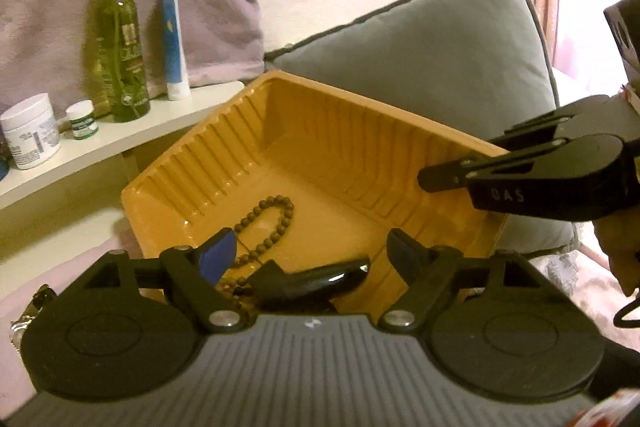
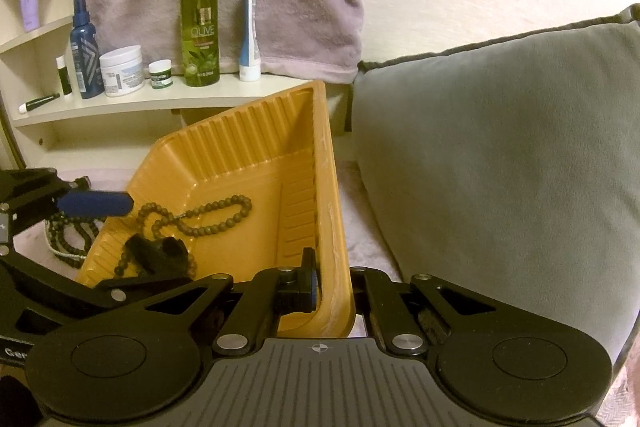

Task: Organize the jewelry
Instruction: 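Carry the black case over the tray and release it inside, then grasp the long dark bead necklace from the pile with the left gripper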

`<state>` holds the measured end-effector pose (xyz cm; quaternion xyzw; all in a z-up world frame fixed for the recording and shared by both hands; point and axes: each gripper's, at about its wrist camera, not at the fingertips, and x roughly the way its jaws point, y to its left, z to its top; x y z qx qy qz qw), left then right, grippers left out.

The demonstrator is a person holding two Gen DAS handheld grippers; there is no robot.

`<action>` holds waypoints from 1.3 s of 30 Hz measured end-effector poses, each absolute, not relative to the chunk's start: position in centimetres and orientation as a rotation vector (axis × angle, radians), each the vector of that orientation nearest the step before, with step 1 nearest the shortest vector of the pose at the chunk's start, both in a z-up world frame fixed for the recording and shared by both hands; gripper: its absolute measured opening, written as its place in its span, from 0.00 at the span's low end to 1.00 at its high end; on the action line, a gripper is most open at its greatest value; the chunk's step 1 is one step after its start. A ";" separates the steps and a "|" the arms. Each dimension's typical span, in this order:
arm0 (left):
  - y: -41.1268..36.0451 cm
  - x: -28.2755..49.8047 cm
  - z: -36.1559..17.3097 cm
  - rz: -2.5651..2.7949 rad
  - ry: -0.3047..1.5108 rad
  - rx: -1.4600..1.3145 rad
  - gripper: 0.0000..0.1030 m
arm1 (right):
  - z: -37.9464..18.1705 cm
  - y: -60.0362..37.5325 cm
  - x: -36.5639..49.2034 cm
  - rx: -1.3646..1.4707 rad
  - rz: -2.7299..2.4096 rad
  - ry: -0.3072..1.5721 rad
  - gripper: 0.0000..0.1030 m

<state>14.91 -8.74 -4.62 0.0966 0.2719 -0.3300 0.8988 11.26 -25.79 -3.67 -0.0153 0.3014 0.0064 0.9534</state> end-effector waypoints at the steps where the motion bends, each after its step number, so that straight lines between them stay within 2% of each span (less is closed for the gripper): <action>1: -8.6 14.9 -4.5 -0.679 0.562 0.199 0.78 | -3.7 -25.8 11.3 -0.031 0.013 0.612 0.05; 27: 4.9 13.3 -6.0 -0.169 0.623 0.083 0.77 | -3.8 -25.7 11.2 -0.038 0.012 0.609 0.04; 35: 5.8 14.9 -6.7 -0.120 0.640 0.093 0.70 | -3.8 -25.6 11.2 -0.041 0.012 0.607 0.04; 39: 6.1 16.1 -7.0 -0.101 0.655 0.071 0.63 | -3.9 -25.7 11.2 -0.042 0.012 0.608 0.04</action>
